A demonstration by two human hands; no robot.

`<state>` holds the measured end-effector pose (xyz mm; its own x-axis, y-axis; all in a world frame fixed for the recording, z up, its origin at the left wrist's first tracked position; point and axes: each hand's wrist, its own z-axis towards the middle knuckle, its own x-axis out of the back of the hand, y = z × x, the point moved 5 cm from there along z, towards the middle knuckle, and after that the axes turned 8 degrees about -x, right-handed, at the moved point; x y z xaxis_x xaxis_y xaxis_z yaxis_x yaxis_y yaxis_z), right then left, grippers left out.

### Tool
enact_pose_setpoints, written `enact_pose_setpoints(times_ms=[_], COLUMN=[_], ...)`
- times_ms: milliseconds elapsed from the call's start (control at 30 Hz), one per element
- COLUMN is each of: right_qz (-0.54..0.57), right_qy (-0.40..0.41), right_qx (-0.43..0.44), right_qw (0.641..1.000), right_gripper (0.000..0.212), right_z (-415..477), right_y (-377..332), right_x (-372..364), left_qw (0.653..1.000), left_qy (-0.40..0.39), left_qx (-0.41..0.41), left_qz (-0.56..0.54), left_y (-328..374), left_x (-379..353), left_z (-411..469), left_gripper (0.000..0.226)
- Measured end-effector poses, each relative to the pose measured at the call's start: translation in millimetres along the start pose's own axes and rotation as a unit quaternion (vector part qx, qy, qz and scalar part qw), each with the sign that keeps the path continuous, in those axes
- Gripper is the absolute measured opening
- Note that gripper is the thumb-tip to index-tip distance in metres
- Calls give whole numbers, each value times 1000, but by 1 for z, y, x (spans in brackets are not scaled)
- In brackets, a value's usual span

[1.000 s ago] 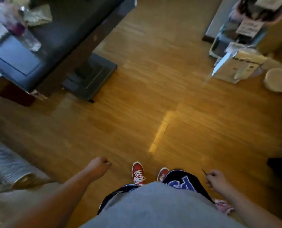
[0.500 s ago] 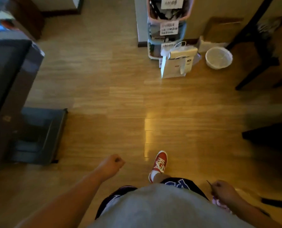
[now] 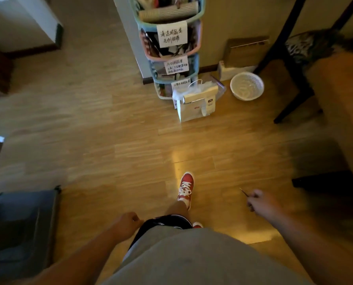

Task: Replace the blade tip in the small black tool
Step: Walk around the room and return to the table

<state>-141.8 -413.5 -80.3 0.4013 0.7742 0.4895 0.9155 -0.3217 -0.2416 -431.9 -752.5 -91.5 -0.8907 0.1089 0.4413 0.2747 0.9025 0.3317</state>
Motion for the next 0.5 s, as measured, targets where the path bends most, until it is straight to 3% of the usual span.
enact_pose_setpoints(times_ms=[200, 333, 500], right_qz=[89, 171, 244], right_qy=[17, 33, 78], right_qx=[-41, -110, -180], right_qw=[995, 978, 950], right_gripper=[14, 18, 16], right_z=[30, 25, 27], right_y=[-28, -6, 43], right_x=[48, 69, 83], left_qw=[997, 982, 953], left_qy=[-30, -58, -80], left_qx=[-59, -125, -219], left_qz=[44, 132, 195], left_y=[105, 211, 354], left_x=[90, 137, 142], left_z=[94, 136, 174], left_gripper=[25, 23, 24])
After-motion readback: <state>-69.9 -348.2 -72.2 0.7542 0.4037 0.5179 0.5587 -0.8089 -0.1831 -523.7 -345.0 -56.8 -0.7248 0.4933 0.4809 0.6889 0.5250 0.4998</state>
